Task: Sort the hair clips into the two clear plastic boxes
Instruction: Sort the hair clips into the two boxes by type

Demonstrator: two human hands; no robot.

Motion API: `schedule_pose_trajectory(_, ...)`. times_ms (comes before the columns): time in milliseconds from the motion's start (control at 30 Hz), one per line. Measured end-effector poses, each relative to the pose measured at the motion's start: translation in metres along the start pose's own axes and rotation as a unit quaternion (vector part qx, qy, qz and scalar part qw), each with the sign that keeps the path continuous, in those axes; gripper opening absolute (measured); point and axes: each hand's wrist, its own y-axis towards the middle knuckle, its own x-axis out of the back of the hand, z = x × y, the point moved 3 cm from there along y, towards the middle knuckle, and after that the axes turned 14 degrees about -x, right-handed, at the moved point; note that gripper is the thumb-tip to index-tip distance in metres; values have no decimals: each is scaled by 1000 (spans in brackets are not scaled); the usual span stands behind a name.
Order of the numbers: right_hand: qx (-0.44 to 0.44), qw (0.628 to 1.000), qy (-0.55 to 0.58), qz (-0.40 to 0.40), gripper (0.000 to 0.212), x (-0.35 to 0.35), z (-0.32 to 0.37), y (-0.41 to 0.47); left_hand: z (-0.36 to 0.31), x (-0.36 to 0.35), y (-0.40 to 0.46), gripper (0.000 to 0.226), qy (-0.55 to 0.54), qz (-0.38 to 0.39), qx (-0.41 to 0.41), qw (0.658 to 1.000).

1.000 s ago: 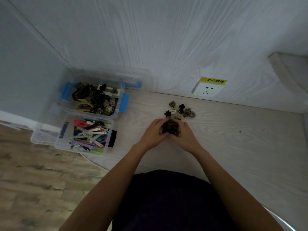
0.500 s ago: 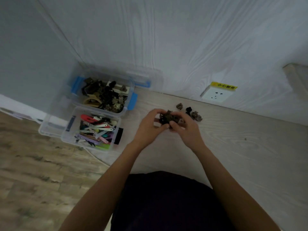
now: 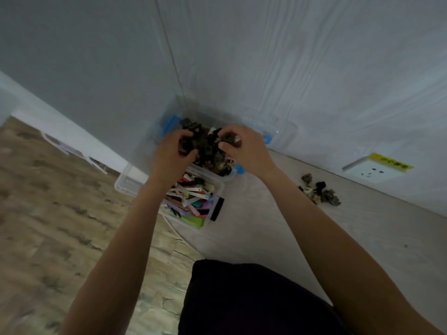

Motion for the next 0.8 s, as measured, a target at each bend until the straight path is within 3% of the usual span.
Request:
schedule_pose_trajectory(167, 42, 987, -158, -9, 34, -17, 24, 36, 14, 16, 11, 43, 187, 79, 4, 979)
schedule_pose_trajectory(300, 56, 962, -268, 14, 46, -37, 32, 60, 21, 19, 10, 42, 167, 83, -33, 982)
schedule_pose_trajectory(400, 82, 968, -237, 6, 45, -37, 33, 56, 27, 19, 9, 40, 167, 72, -64, 981)
schedule_pose_trajectory(600, 104, 988, -97, -65, 26, 11, -5, -14, 10, 8, -2, 24, 163, -67, -150, 973)
schedule_pose_trajectory(700, 56, 984, -110, -126, 23, 39, -46, -65, -16, -14, -11, 21, 119, -68, -213, 967)
schedule_pose_trajectory(800, -50, 978, -114, -165, 23, 63, -102, -106, -59, -51, -20, 21, 22, -17, -275, 961)
